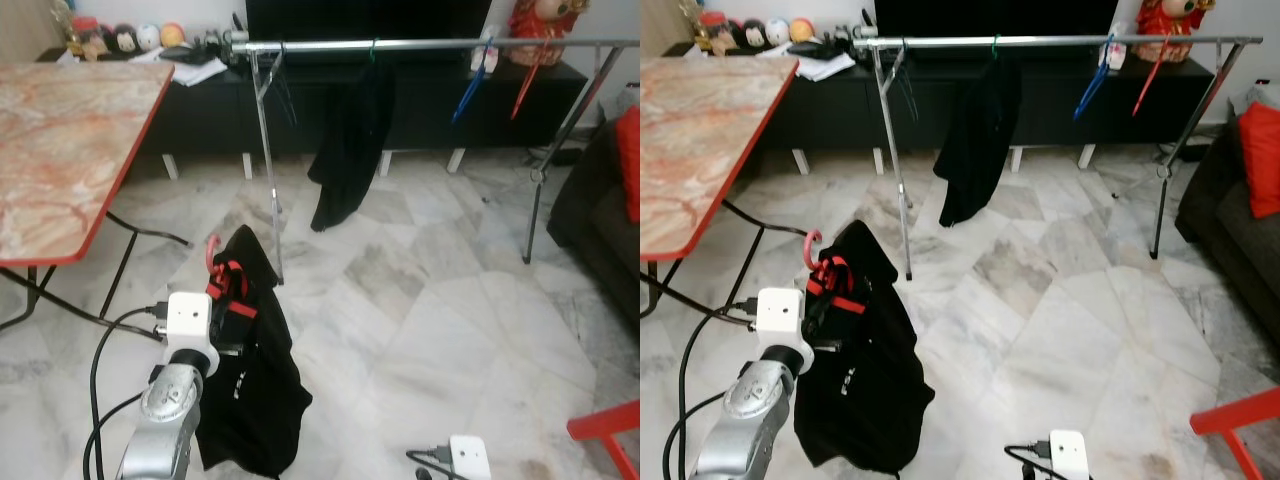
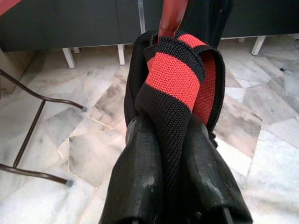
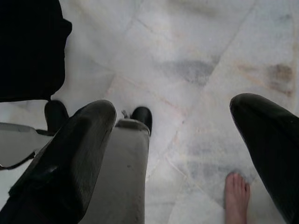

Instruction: Hang hanger

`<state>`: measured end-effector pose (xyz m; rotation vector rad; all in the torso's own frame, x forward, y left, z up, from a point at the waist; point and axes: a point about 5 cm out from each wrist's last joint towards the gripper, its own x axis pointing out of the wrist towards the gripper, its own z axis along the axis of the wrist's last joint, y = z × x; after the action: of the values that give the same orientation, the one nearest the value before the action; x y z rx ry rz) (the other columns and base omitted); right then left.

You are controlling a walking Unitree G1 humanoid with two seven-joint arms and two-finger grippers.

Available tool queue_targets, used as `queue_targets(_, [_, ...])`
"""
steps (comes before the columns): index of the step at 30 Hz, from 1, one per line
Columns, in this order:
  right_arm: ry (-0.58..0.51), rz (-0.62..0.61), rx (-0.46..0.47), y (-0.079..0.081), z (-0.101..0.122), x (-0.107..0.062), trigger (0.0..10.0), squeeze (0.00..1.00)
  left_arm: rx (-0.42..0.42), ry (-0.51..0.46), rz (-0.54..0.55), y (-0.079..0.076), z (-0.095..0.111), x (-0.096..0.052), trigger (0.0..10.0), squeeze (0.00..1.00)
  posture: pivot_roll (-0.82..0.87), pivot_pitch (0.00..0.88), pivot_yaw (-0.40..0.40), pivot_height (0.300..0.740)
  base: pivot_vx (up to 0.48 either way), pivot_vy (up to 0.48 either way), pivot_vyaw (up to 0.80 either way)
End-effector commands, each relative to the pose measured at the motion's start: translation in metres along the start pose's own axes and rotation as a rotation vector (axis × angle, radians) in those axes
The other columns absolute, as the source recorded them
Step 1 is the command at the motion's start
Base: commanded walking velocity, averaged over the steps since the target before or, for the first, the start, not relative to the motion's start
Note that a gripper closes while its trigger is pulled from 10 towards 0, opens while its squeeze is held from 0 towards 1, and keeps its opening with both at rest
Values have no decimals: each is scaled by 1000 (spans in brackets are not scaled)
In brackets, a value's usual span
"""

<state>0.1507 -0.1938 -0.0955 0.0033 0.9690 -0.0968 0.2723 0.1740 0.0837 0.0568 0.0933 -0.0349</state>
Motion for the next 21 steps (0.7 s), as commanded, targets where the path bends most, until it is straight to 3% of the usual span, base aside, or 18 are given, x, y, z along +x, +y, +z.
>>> queue_targets(1, [14,-4,-2,-2,-4,-1,10000,0,-8,-40,2,0,10,1,10000,0,1,3,-16,740,-334,0,0])
queue_targets(7, [9,-15,0,-11,-4,-2,10000,0,-8,-37,3,0,10,1,10000,0,1,3,-15,740,-334,0,0])
queue_targets(21, [-5,-16,5,-14,-2,-2,10000,0,-3,-39,-10,-1,13,2,10000,0,6,7,-12,740,-333,0,0])
